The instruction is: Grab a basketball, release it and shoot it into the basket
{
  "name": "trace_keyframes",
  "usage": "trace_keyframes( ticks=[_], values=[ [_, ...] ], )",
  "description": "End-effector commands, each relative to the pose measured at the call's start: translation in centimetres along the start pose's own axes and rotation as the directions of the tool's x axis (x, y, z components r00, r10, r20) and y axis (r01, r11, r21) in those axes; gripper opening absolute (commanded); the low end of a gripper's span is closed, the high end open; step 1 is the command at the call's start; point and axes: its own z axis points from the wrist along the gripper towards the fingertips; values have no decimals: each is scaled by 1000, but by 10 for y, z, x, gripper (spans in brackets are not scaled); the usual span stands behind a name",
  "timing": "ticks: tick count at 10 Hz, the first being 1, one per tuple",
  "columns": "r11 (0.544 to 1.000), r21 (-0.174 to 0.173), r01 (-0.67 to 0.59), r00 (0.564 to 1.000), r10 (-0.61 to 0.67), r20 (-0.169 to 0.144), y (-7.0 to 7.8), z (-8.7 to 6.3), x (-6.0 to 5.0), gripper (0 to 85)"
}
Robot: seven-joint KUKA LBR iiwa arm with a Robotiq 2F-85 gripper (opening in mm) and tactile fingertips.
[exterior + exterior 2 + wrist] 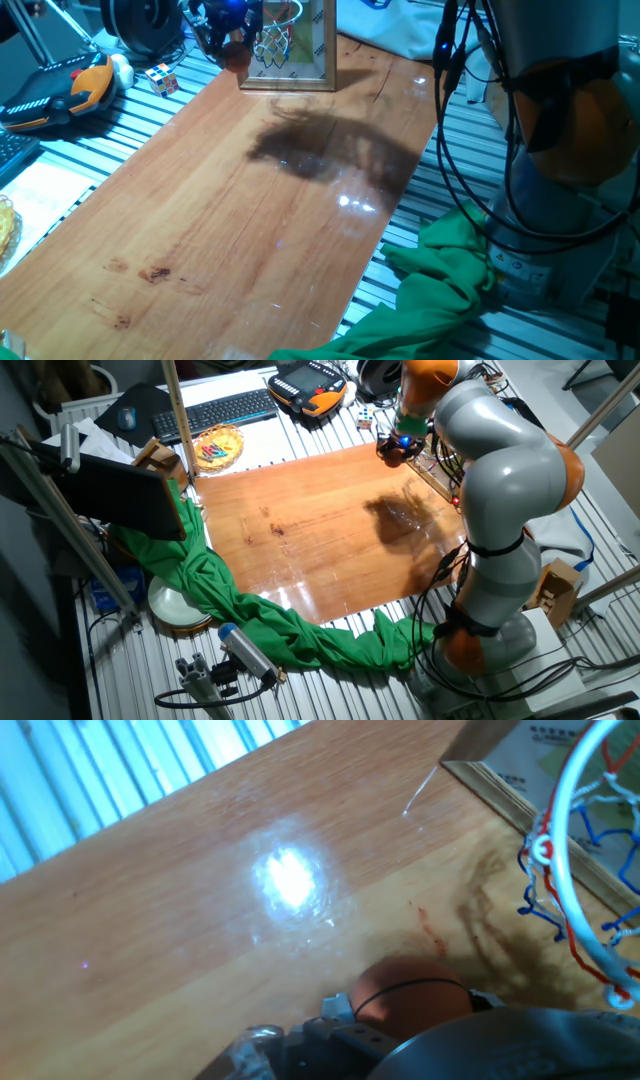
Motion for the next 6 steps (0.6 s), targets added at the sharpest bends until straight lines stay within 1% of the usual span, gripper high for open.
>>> trace_keyframes(
  ticks=[1, 2, 3, 4, 5, 6],
  values=[
    [1000, 3, -21, 1000, 21, 7, 1, 0, 0, 7],
    [999, -5, -41, 999, 41, -3, 1, 0, 0, 7],
    [998, -5, -55, 998, 55, -15, 1, 0, 0, 7],
    [998, 0, -59, 998, 59, -20, -1, -4, -1, 7],
    [998, -4, -67, 997, 67, -33, -5, -11, -3, 7],
    [998, -5, -68, 997, 67, -35, -7, -16, -4, 7]
  ],
)
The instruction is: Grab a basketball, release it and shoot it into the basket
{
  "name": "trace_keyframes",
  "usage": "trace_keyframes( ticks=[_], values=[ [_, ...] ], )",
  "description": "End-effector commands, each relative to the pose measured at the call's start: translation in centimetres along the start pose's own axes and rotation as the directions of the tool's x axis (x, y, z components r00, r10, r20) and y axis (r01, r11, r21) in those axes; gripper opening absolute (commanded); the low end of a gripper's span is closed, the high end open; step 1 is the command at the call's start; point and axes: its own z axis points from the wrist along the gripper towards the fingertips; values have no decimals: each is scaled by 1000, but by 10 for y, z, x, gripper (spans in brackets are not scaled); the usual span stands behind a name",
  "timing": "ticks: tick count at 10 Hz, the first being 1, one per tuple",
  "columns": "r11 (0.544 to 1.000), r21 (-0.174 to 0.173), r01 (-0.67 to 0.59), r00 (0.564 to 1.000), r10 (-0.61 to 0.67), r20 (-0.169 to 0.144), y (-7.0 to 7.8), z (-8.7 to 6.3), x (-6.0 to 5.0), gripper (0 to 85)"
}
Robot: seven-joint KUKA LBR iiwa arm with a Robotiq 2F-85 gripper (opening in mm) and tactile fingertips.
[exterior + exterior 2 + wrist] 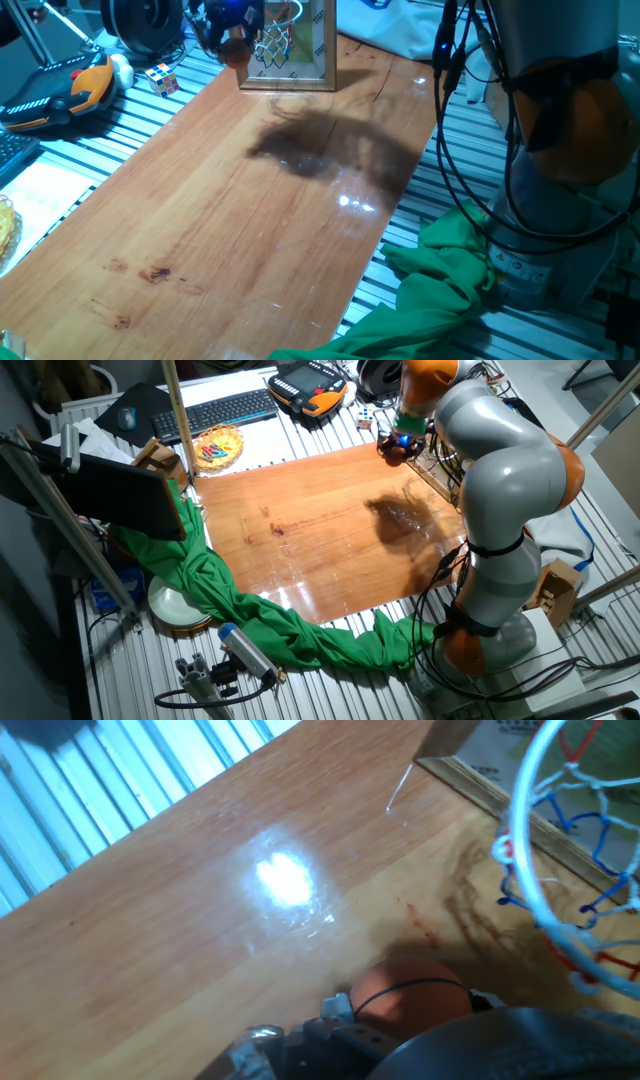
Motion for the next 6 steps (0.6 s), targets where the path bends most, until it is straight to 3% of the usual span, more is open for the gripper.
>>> trace_keyframes(
  ticks=[1, 6],
  values=[
    [1000, 6, 1, 1000, -1, 5, -2, -4, 0, 7],
    [999, 24, 32, 999, -32, 5, -23, -37, -7, 7]
  ],
)
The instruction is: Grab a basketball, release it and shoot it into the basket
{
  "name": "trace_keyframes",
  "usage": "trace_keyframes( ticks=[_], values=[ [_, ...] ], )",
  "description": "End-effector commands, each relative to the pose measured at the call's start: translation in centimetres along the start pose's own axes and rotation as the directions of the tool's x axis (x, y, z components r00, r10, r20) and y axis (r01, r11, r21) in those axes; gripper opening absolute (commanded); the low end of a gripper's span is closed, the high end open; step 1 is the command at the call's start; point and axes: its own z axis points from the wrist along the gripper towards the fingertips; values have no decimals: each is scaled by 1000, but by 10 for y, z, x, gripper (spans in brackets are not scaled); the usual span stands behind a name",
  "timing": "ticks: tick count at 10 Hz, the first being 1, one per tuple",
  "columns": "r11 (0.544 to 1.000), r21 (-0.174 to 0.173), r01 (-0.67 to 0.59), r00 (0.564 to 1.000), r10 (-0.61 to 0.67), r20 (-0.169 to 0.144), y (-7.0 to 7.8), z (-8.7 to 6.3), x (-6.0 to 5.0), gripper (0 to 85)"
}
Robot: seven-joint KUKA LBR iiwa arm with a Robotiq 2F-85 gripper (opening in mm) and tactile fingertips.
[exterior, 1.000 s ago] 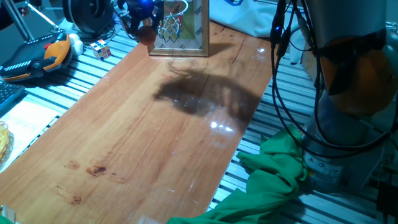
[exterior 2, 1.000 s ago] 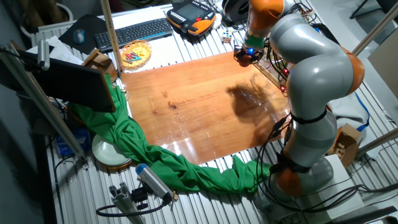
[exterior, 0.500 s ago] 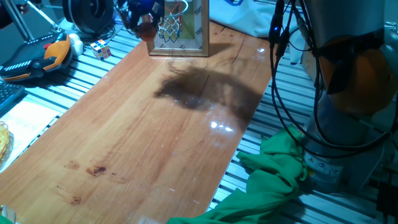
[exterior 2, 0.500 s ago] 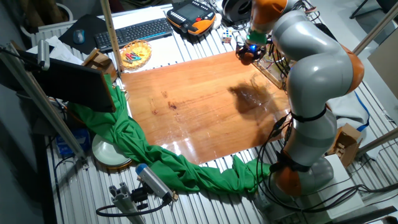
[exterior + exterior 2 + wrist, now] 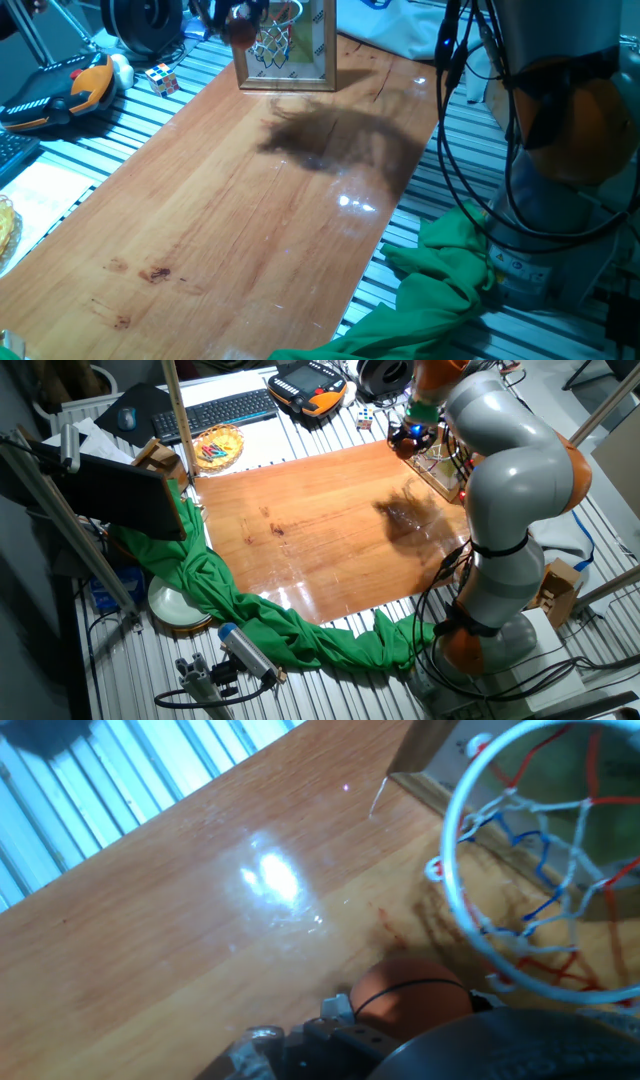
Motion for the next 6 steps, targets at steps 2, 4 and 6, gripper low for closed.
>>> trace_keyframes(
  ticks=[2, 4, 6],
  values=[
    [1000, 0, 9, 1000, -9, -5, -11, -12, -5, 7],
    [1000, 3, 28, 1000, -28, -10, -25, -22, -15, 7],
    [999, 14, 45, 999, -45, -2, -34, -22, -22, 7]
  ],
)
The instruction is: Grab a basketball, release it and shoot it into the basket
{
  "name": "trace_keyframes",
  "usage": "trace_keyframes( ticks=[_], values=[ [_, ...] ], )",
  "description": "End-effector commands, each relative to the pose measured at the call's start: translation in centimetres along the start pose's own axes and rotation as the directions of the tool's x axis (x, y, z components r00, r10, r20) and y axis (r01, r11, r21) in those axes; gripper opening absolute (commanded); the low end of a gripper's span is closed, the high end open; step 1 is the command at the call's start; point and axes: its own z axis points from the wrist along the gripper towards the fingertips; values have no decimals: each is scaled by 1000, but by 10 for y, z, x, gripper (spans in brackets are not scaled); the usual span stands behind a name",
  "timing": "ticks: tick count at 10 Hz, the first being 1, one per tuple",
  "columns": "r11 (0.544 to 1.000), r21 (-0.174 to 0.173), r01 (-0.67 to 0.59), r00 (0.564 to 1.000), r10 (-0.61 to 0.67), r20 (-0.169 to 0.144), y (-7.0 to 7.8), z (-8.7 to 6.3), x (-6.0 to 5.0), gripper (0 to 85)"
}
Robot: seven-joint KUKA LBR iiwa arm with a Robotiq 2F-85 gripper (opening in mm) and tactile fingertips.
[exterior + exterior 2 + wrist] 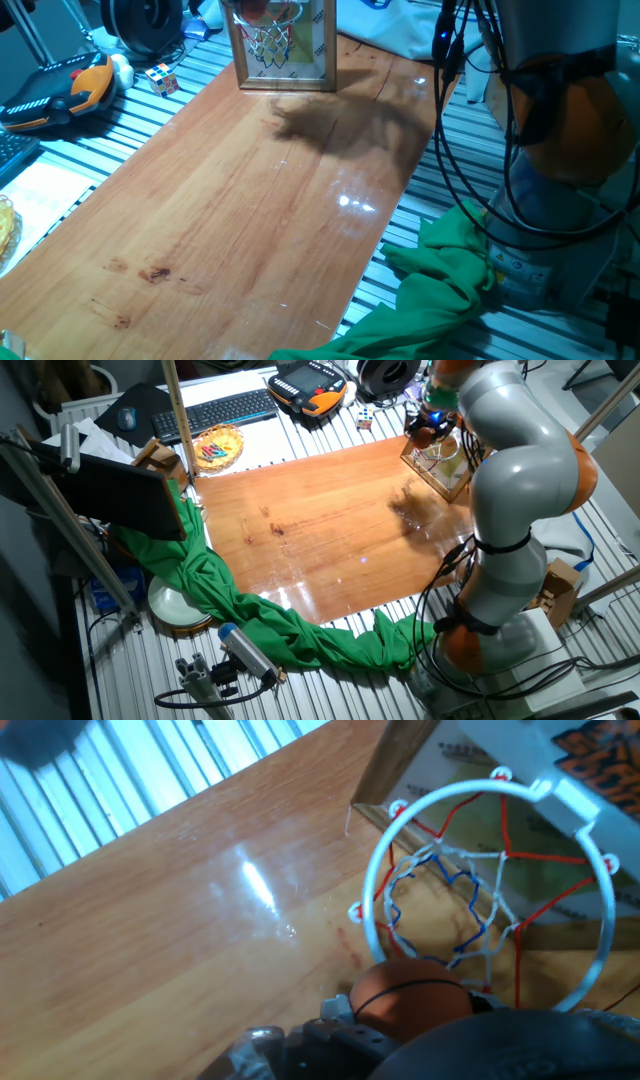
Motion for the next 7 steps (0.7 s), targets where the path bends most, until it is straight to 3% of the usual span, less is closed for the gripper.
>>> trace_keyframes(
  ticks=[1, 4, 7],
  values=[
    [1000, 1, 2, 1000, -2, 3, -4, 1, -2, 7],
    [1000, 15, 20, 1000, -20, 9, -19, -2, -14, 7],
    [1000, 5, 30, 1000, -30, 9, -33, 5, -23, 7]
  ],
)
